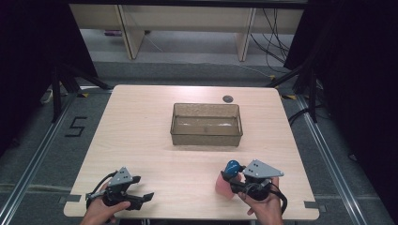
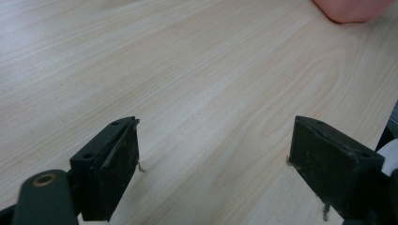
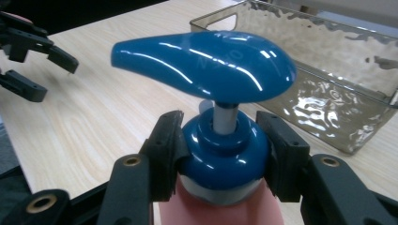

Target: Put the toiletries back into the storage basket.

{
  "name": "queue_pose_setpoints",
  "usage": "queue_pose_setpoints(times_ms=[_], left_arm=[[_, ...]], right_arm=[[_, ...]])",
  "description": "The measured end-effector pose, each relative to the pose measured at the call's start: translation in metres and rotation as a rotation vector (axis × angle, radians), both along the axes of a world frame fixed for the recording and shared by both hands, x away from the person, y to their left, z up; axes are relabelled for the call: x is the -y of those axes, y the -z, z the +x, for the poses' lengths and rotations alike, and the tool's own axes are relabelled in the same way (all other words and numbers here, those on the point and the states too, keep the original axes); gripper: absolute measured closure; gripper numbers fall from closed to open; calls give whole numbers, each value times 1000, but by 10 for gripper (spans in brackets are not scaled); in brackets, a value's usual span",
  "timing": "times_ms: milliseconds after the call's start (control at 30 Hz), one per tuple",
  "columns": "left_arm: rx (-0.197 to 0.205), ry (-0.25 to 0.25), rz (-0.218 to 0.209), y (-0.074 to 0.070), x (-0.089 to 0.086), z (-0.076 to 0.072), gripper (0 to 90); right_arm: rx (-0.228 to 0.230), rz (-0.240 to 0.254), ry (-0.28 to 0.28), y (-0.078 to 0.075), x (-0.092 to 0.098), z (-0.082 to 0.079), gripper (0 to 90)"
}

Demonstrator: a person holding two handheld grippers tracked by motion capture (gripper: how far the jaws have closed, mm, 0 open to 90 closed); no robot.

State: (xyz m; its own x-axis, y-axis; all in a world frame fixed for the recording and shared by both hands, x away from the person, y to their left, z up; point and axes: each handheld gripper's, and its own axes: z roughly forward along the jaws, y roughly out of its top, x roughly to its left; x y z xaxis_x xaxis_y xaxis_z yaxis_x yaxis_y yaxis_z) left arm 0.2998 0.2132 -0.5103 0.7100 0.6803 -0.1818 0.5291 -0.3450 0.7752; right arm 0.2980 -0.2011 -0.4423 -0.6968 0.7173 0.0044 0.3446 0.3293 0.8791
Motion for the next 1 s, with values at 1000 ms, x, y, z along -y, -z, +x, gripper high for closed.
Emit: queue_pose_setpoints(times_ms=[1000], left_arm=[[6,-8,-11,0,-2,1,156]], right_arm=[[20,46,41,-35,-8,40,532]])
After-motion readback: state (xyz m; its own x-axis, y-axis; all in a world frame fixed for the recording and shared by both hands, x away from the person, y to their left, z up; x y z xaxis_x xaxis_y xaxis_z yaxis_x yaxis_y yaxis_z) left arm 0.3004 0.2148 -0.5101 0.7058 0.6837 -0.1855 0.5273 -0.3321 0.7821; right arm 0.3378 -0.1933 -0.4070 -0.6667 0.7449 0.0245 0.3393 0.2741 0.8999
